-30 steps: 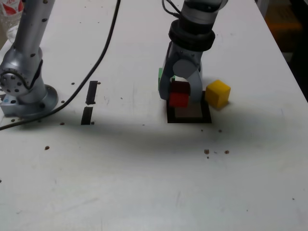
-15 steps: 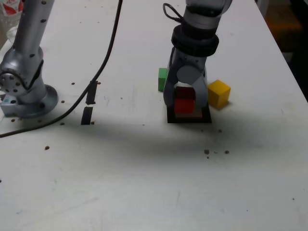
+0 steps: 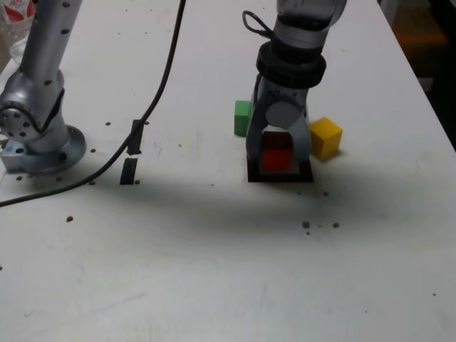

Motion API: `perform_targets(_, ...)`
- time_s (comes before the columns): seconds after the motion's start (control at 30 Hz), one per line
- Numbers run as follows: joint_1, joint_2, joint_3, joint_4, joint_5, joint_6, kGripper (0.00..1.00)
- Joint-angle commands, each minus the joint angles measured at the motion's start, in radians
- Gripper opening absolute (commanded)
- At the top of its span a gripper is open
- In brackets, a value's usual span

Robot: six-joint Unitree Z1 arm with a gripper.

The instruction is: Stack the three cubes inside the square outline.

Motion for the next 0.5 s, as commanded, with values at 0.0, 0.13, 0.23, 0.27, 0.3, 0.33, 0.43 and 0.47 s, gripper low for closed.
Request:
perform_targets(0.0, 0.01, 0.001, 0.001, -0.003, 0.009, -0.001, 0.18)
perform_targets(0.13, 0.018, -0.001, 0.001, -0.003, 0.024, -0.001, 0.24)
perform_targets(0.23, 0.019, -0.002, 0.001, 0.0, 0.026, -0.001, 0.38)
perform_targets(0.27, 0.019, -0.002, 0.002, 0.001, 0.024, -0.001, 0.41)
perform_targets(0.3, 0.019, -0.002, 0.002, 0.003, 0.022, -0.001, 0.44)
perform_targets(0.33, 0.019, -0.002, 0.003, 0.005, 0.02, -0.001, 0.47)
perform_targets(0.43, 0.019, -0.002, 0.004, 0.01, 0.015, -0.001, 0.52)
perform_targets(0.47, 0.019, -0.002, 0.004, 0.012, 0.015, -0.001, 0.54)
